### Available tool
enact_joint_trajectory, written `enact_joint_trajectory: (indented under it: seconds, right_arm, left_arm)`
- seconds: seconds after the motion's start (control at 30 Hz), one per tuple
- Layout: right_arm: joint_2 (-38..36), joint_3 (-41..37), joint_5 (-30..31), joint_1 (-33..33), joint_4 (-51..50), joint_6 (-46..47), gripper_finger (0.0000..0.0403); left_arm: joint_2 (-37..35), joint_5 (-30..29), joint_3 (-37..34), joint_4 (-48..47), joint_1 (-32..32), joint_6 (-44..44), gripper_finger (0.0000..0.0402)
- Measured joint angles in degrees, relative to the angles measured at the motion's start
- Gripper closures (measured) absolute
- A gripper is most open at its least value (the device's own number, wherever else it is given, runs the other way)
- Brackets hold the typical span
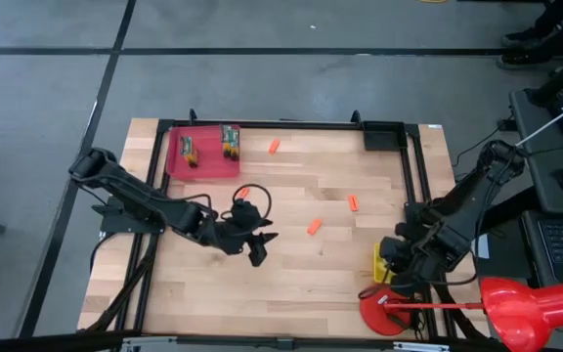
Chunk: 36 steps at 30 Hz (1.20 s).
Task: Pick & Place School Supplies
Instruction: Put the green hole puncher into the yellow bin
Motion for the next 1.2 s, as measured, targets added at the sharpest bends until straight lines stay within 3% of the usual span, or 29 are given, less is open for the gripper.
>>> enact_joint_trajectory:
  seconds: [0.37, 1.07, 1.13, 1.2]
  right_arm:
    - [0.0, -3.27, 2.22, 3.41, 0.42, -0.69, 0.0356]
    - [0.01, -13.77, 3.27, 5.05, 13.15, 0.71, 0.0356]
    - [-0.02, -13.77, 4.65, 5.02, 13.06, 1.75, 0.0346]
    - [-0.18, -13.77, 5.61, 5.02, 12.85, 2.91, 0.031]
  left_arm:
    - [0.44, -3.51, 0.0, 3.41, -1.18, -2.5, 0.0222]
    - [0.43, -9.34, 0.0, 8.64, -5.06, -3.98, 0.0222]
    - [0.43, -9.59, 0.0, 8.65, -5.54, -4.43, 0.0222]
    - [0.43, -9.84, 0.0, 8.65, -5.99, -4.56, 0.0222]
